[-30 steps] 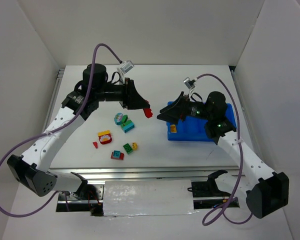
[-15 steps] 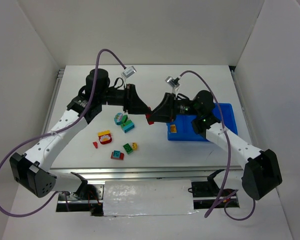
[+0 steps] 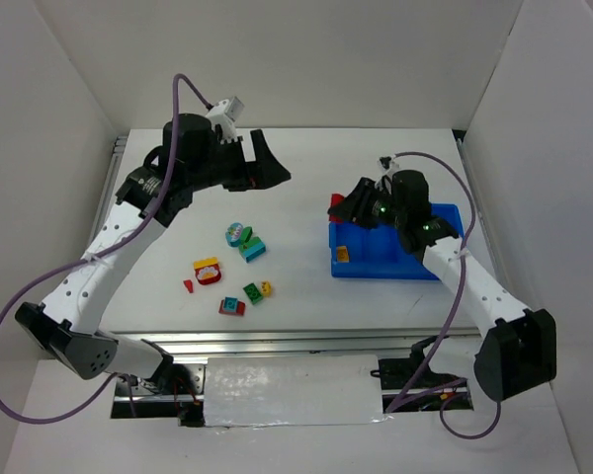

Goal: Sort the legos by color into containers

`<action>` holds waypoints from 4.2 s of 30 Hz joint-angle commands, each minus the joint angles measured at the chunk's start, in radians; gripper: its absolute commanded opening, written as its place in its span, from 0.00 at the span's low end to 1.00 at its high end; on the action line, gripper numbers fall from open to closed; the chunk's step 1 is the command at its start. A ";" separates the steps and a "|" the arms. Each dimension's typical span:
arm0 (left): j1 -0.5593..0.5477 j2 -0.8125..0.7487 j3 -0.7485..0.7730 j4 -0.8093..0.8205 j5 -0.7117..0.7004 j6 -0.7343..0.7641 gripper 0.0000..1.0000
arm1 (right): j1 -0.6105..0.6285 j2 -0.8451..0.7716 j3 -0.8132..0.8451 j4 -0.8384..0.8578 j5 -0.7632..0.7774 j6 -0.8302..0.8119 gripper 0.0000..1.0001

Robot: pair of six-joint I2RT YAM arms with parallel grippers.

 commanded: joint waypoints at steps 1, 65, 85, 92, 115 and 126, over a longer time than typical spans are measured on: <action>0.006 0.018 0.007 -0.205 -0.287 0.018 1.00 | -0.037 0.069 0.165 -0.468 0.535 -0.076 0.00; 0.256 -0.236 -0.312 -0.503 -0.647 -0.059 1.00 | 0.671 0.829 0.658 -0.688 0.643 0.011 0.54; 0.259 -0.216 -0.312 -0.477 -0.600 -0.042 0.99 | 0.644 0.778 0.615 -0.635 0.608 0.028 0.47; 0.259 -0.212 -0.312 -0.474 -0.587 -0.038 0.99 | 0.642 0.798 0.624 -0.649 0.625 0.025 0.48; 0.259 -0.209 -0.327 -0.458 -0.555 -0.018 0.99 | 0.625 0.821 0.585 -0.625 0.628 0.016 0.25; 0.261 -0.181 -0.342 -0.437 -0.576 -0.035 0.99 | 0.483 0.575 0.468 -0.611 0.585 -0.018 0.00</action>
